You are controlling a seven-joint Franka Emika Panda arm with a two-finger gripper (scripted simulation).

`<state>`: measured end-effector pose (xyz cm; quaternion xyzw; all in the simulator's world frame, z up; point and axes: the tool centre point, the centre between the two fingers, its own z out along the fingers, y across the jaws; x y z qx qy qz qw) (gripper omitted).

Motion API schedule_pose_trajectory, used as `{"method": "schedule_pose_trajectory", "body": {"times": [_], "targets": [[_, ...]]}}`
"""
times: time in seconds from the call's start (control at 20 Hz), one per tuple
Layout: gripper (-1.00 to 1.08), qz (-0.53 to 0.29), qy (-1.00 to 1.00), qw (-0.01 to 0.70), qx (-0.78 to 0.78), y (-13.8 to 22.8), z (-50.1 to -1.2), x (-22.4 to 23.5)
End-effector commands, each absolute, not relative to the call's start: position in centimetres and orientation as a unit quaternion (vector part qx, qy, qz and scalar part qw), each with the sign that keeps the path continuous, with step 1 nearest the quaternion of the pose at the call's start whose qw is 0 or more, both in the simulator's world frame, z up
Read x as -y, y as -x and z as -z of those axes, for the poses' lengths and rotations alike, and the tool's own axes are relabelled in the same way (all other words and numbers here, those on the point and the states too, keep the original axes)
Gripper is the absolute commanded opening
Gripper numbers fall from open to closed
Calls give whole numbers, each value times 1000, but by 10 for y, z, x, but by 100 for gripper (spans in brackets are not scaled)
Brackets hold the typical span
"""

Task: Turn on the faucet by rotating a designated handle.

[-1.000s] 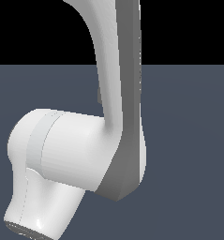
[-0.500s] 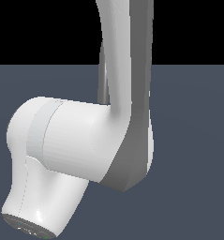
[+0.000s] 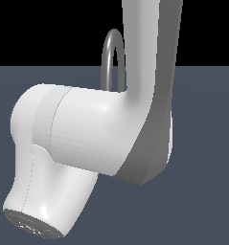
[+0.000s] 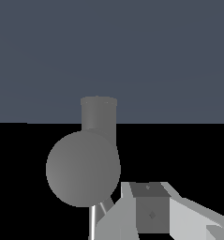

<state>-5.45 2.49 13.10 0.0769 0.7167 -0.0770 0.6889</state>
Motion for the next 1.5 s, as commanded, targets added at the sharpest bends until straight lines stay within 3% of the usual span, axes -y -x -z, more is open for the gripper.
{"method": "schedule_pose_trajectory", "body": {"times": [0.0, 0.55, 0.65, 1.3, 1.35, 1.4, 1.45], "targets": [[-100, 78, -78, 691, -714, 55, -136, -19], [-100, 75, -76, 702, -704, 61, -164, 11], [-100, 61, -64, 695, -713, 62, -153, -8], [-100, 75, -76, 703, -703, 70, -146, 52], [-100, 75, -76, 703, -703, 70, -146, 52], [-100, 57, -71, 707, -701, 67, -151, 16], [-100, 58, -72, 707, -701, 67, -148, 18]]}}
